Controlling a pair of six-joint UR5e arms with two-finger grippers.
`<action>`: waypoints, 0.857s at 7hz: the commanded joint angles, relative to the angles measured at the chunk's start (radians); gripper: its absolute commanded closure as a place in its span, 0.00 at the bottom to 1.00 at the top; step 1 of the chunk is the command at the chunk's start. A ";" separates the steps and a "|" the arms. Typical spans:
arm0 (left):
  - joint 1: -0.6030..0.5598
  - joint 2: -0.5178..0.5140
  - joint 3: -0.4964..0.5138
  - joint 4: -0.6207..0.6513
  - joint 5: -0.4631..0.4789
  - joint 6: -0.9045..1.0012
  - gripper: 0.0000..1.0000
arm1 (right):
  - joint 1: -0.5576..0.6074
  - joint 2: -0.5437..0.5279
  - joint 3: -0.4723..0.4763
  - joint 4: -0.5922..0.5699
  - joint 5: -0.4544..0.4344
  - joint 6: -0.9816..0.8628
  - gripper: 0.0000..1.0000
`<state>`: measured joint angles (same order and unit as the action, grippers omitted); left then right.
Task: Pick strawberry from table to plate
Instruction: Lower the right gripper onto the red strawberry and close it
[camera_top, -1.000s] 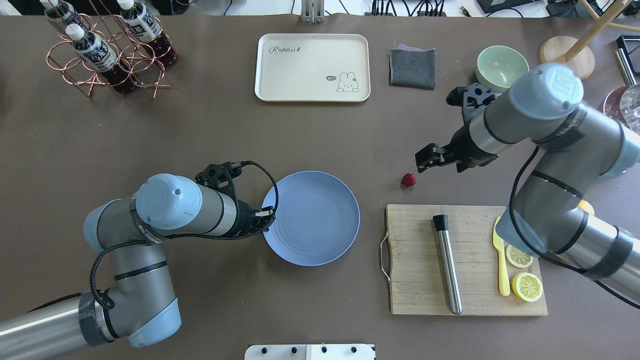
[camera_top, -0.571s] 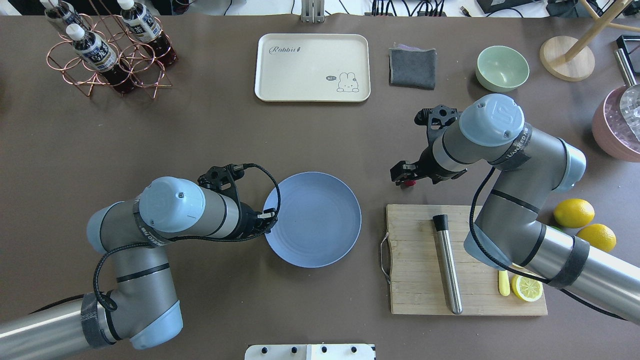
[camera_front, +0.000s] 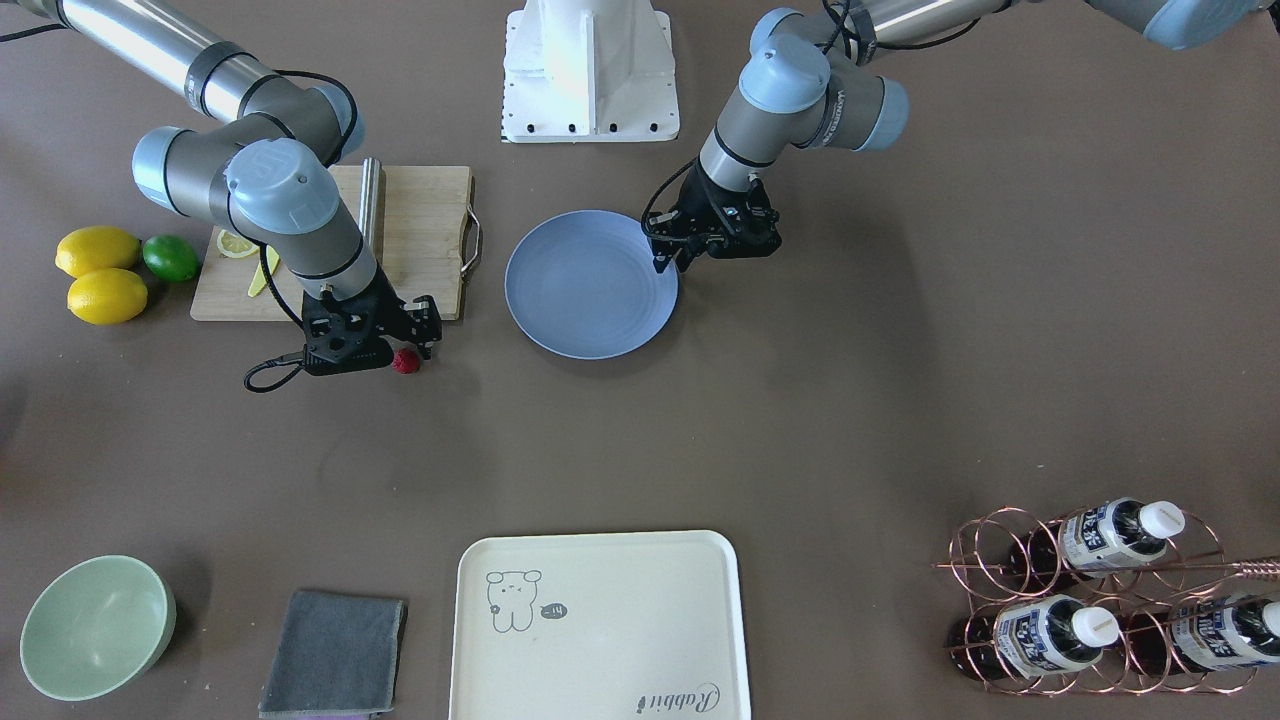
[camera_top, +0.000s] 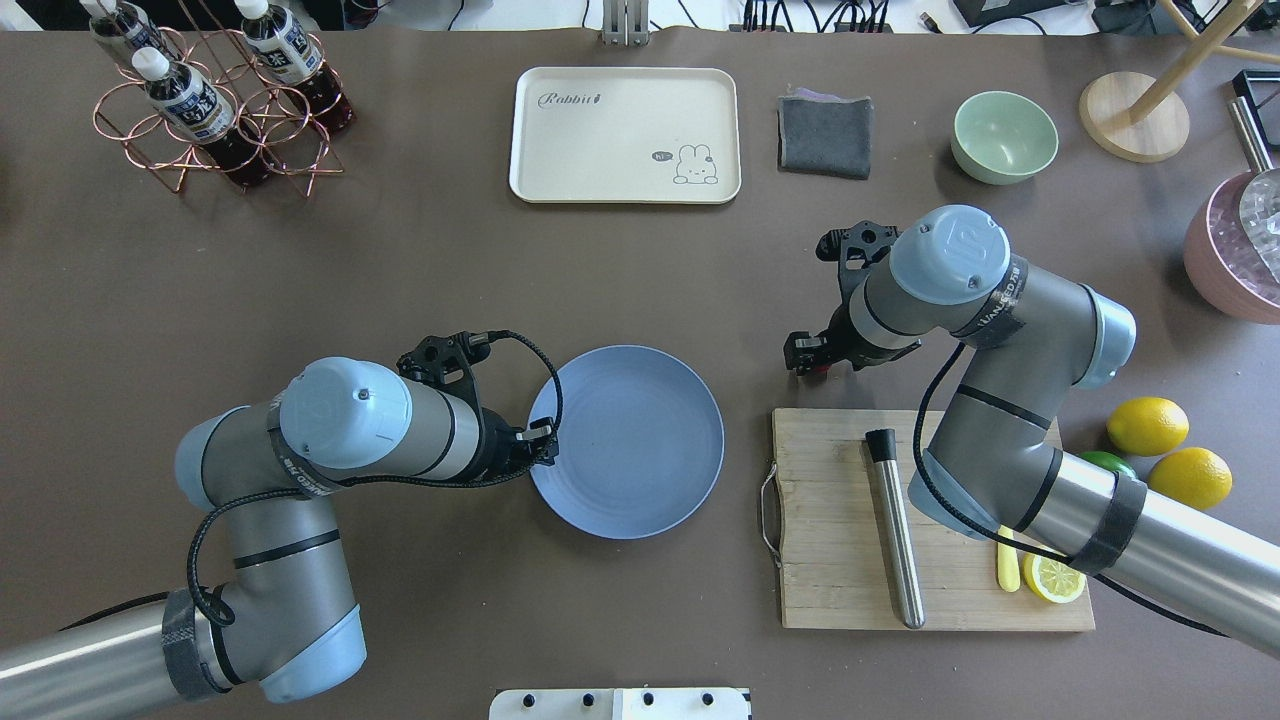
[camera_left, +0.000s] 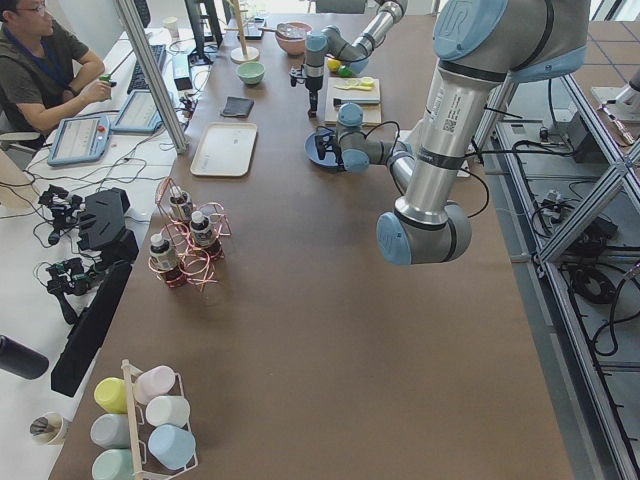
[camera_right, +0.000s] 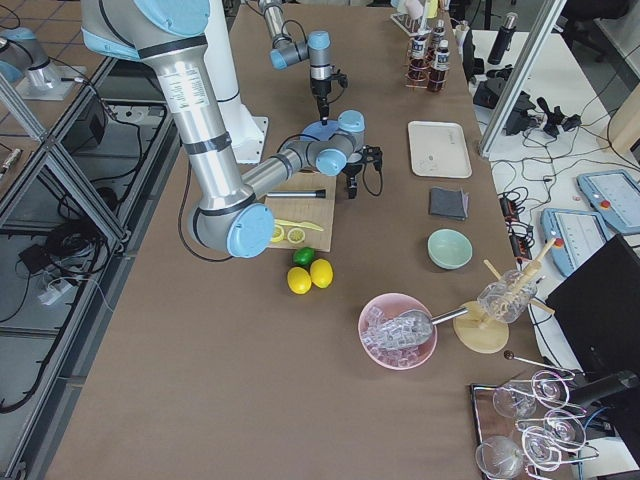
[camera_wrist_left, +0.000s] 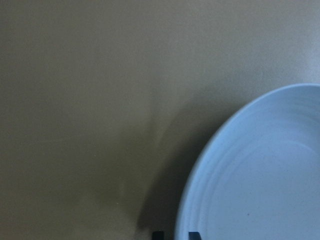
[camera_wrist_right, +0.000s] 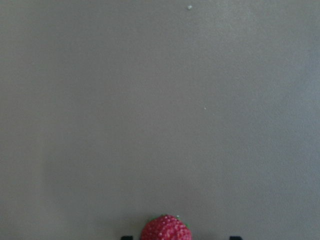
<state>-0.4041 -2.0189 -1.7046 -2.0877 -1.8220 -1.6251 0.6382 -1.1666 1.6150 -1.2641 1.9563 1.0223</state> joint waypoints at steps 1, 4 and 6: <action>0.001 -0.001 -0.007 0.000 0.000 0.001 0.26 | 0.006 0.022 -0.001 -0.001 0.001 -0.013 1.00; -0.033 0.011 -0.050 0.005 -0.008 0.007 0.26 | 0.012 0.086 0.096 -0.047 0.047 0.047 1.00; -0.164 0.063 -0.069 0.006 -0.118 0.115 0.27 | -0.096 0.175 0.126 -0.107 -0.003 0.194 1.00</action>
<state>-0.4921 -1.9828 -1.7624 -2.0832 -1.8729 -1.5875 0.6113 -1.0412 1.7234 -1.3400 1.9868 1.1387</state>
